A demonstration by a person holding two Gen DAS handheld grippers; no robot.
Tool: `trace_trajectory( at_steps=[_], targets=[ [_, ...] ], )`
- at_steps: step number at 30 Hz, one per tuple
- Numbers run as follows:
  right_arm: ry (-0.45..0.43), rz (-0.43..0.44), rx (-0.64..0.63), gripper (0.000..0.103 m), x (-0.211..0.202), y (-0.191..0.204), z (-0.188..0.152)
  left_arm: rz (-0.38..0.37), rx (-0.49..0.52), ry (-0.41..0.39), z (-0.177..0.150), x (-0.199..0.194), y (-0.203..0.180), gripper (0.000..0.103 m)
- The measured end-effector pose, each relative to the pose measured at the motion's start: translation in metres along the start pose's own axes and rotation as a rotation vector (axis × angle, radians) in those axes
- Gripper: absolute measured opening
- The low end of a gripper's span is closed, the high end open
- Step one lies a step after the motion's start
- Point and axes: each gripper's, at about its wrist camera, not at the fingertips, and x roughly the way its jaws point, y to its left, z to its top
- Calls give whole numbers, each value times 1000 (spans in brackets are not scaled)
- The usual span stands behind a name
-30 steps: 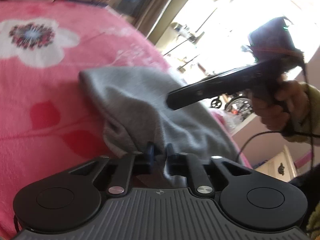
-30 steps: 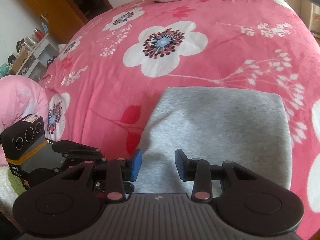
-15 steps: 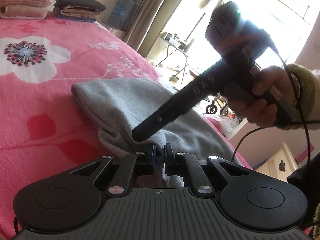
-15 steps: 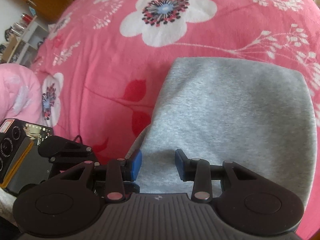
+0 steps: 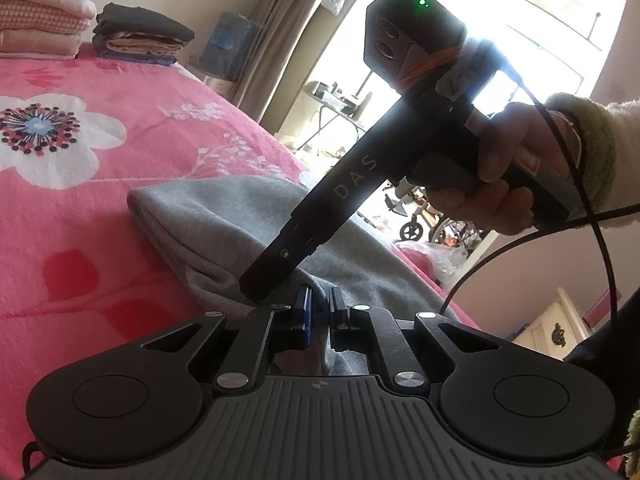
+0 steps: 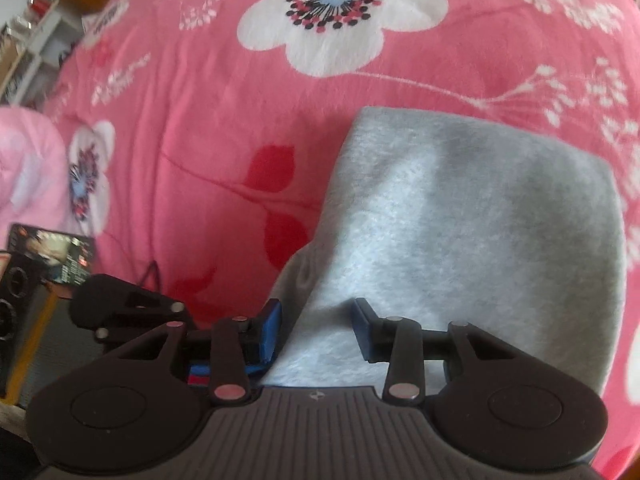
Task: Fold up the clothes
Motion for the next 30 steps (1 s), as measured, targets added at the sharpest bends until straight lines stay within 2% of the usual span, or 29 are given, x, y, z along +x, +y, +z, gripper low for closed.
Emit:
trace_trajectory(
  at_steps=[3, 12, 15, 18, 21, 25, 30],
  targets=[
    [12, -24, -14, 32, 1, -1, 0, 0, -3, -2, 1, 0, 0, 6],
    [61, -69, -57, 31, 17, 7, 4, 0, 3, -4, 1, 1, -1, 6],
    [59, -74, -61, 19, 16, 7, 3, -2, 3, -6, 1, 1, -1, 6],
    [43, -71, -63, 13, 9, 10, 1, -11, 5, -13, 3, 0, -2, 6],
    [21, -60, -51, 14, 6, 9, -2, -11, 6, -9, 3, 1, -2, 6],
    [27, -27, -19, 19, 2, 5, -4, -4, 4, -3, 1, 0, -2, 6],
    [23, -57, -28, 19, 5, 3, -5, -8, -1, -4, 3, 1, -2, 6]
  ],
)
